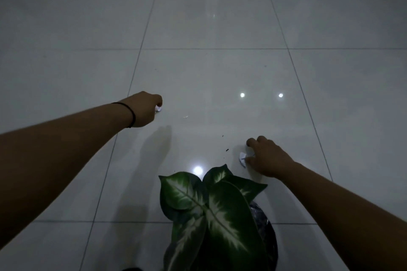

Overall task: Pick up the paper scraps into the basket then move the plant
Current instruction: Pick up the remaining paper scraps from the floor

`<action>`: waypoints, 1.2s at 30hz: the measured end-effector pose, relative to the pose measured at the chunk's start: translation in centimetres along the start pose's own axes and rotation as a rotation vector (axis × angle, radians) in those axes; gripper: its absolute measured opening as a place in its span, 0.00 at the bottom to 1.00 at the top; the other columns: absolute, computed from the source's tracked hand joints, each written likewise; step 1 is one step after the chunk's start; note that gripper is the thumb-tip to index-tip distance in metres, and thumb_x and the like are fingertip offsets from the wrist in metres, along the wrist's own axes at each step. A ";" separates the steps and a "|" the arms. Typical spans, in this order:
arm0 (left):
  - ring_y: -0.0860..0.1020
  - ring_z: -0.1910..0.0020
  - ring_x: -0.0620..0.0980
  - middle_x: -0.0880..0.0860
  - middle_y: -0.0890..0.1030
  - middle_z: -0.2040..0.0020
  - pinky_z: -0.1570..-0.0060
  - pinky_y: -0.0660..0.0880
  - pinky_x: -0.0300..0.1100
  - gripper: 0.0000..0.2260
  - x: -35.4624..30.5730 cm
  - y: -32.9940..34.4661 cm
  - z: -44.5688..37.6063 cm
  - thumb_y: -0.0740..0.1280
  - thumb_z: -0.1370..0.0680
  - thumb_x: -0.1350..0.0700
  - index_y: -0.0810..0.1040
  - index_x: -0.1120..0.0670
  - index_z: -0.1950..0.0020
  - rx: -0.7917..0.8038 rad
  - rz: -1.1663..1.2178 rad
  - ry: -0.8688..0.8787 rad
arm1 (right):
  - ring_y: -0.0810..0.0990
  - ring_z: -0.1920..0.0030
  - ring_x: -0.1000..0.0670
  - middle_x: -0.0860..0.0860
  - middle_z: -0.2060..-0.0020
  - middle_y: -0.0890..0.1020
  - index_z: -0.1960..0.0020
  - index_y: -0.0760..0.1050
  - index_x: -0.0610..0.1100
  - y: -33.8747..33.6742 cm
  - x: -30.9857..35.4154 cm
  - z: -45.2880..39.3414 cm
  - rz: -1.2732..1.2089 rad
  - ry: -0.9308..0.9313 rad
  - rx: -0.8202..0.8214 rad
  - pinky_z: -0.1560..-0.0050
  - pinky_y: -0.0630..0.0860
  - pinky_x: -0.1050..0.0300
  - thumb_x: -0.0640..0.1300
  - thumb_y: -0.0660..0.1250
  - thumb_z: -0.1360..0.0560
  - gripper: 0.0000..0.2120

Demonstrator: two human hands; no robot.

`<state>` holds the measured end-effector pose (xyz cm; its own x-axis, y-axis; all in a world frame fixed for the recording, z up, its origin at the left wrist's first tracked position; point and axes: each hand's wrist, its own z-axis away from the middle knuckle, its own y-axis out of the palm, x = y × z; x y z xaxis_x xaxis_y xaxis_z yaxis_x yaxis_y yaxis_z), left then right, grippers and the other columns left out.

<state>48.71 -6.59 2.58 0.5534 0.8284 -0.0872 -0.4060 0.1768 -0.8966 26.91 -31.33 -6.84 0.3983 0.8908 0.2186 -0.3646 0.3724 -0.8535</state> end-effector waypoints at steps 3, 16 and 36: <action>0.75 0.44 0.58 0.61 0.78 0.41 0.45 0.71 0.46 0.17 0.8 1.2 -0.2 0.57 0.25 0.67 0.72 0.58 0.37 0.024 -0.030 0.041 | 0.72 0.43 0.39 0.40 0.42 0.70 0.39 0.69 0.40 0.3 0.0 -0.7 -0.028 0.041 0.040 0.44 0.71 0.50 0.46 0.60 0.23 0.15; 0.67 0.30 0.57 0.58 0.66 0.27 0.36 0.63 0.42 0.20 0.2 1.9 -0.7 0.55 0.19 0.54 0.64 0.60 0.29 0.112 -0.155 -0.066 | 0.71 0.69 0.47 0.45 0.65 0.78 0.50 0.70 0.41 0.3 -1.0 -1.5 -0.017 0.012 -0.231 0.70 0.63 0.57 0.43 0.60 0.26 0.07; 0.70 0.37 0.62 0.64 0.67 0.34 0.41 0.70 0.50 0.27 5.1 6.2 -5.4 0.63 0.26 0.55 0.59 0.58 0.29 -0.040 0.210 -0.300 | 0.61 0.73 0.58 0.53 0.72 0.64 0.68 0.54 0.49 -2.1 6.7 -5.9 -0.249 -0.087 -0.174 0.75 0.57 0.64 0.44 0.58 0.20 0.20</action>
<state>52.95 -4.14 -5.78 0.2205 0.9645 -0.1454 -0.4561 -0.0298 -0.8894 35.32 -27.62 -6.41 0.3809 0.7994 0.4646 -0.1119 0.5386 -0.8351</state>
